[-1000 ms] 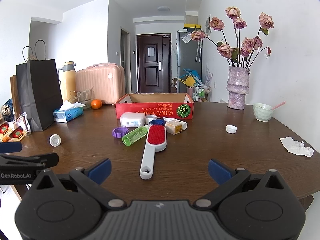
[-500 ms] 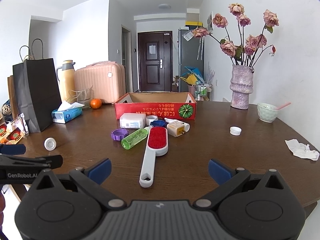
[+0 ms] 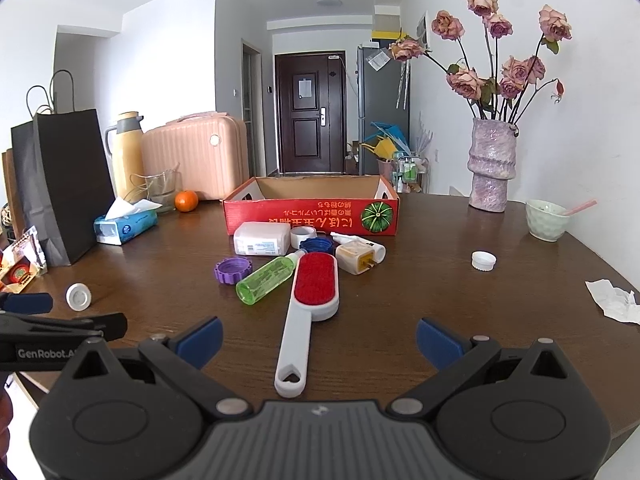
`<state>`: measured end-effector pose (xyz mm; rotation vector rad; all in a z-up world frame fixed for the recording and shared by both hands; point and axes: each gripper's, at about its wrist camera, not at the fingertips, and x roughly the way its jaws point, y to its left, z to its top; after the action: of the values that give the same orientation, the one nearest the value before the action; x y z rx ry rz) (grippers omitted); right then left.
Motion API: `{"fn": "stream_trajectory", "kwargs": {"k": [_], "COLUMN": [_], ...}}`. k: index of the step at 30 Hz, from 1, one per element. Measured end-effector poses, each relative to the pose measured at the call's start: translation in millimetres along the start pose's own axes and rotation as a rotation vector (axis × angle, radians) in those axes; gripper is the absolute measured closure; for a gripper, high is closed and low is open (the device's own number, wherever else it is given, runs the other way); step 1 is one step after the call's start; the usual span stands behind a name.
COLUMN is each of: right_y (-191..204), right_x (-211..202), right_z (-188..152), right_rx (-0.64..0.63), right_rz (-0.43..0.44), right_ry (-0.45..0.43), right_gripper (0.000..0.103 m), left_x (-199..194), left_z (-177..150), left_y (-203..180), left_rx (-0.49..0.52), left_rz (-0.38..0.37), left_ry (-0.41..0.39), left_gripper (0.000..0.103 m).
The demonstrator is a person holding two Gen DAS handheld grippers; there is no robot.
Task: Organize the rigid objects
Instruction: 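Grasp the red lint brush with the right gripper while the left gripper approaches the green spray bottle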
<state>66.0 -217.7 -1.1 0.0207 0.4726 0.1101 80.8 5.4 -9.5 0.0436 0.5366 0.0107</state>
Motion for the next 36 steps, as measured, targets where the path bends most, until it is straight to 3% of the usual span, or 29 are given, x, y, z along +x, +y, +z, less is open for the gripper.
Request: {"fn": "stream_trajectory", "kwargs": {"k": [36], "right_y": [4], "right_x": [120], "right_z": [37], "right_rx": [0.001], "right_rz": [-0.002], "right_ry": [0.148], "right_gripper": [0.0], "left_x": [94], "left_z": [47], "left_y": [9], "left_rx": [-0.021], "left_rz": [-0.018], "left_ry": [0.05], "left_gripper": [0.0]}}
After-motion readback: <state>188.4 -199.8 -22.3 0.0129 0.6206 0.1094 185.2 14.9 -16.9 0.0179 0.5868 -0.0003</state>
